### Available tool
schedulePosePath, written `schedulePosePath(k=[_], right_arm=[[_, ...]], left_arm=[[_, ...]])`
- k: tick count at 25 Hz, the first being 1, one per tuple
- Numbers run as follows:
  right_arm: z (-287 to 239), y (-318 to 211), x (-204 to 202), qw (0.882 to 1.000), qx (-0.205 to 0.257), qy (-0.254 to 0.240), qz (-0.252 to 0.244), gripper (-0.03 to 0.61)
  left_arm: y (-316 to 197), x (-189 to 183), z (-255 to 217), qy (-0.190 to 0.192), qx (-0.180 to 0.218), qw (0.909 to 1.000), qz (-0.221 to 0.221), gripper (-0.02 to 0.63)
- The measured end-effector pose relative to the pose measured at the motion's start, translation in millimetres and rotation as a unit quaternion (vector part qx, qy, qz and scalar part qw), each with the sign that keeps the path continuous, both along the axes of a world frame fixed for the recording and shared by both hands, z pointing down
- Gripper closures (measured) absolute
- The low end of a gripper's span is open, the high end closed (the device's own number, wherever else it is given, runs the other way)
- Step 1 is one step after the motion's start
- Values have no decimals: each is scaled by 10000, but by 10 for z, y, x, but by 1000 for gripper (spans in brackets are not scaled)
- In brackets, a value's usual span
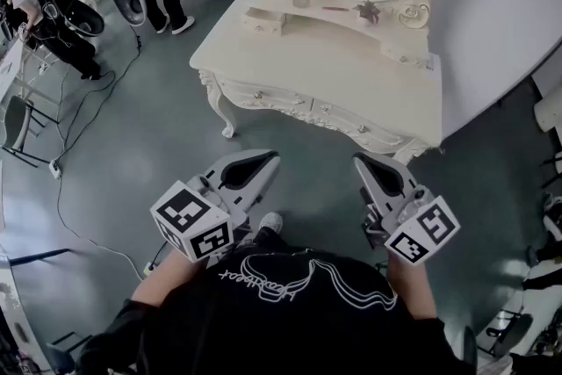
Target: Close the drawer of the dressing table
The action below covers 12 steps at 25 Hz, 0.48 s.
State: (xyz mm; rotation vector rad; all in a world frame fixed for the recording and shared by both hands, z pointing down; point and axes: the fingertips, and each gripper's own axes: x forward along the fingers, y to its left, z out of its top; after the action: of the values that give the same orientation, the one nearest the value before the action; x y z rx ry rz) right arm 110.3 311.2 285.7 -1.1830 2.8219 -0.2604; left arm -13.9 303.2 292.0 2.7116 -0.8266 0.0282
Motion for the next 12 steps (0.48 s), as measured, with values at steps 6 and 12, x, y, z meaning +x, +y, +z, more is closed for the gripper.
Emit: schedulePosePath(k=[6,12], right_arm=[[2,219,-21,9999,22,-11,-100,575],[27,389,-126,9995,58,146,-276,575]], left_arm=[[214,-30,21,14,-98,9999,-109,611],[386,-53,-57,-99,138,9998,-87,611]])
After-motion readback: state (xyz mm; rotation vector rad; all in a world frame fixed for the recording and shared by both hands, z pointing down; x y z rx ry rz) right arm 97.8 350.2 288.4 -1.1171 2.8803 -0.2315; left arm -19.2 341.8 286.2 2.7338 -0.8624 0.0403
